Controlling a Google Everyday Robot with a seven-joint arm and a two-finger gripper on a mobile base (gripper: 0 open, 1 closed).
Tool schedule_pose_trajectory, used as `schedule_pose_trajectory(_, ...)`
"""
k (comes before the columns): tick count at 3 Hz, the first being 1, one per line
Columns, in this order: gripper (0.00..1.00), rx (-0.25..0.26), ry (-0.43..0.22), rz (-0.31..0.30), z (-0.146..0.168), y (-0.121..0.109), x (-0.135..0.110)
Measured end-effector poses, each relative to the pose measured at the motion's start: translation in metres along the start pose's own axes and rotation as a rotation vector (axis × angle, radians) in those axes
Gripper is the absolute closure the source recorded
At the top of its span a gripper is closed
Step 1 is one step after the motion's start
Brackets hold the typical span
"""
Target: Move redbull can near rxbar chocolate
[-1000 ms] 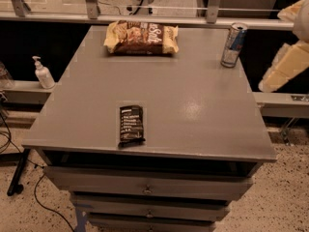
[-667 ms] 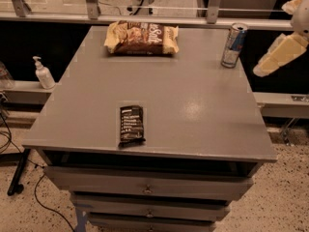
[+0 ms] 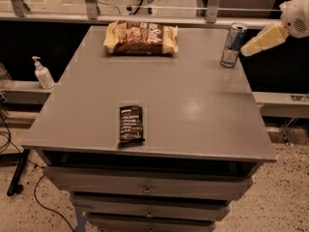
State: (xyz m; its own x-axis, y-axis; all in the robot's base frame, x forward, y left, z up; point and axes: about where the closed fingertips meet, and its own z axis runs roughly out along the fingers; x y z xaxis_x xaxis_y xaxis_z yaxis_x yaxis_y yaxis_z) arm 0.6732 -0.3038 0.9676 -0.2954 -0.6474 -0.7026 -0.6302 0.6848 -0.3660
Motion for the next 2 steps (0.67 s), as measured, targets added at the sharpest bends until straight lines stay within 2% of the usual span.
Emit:
schedule_pose_trajectory(1, 0.0, 0.002, -0.086, 0.123, 0.028, -0.021, 0.005)
schedule_pose_trajectory(2, 0.0, -0.03, -0.17, 0.224, 0.054, -0.026, 0.008)
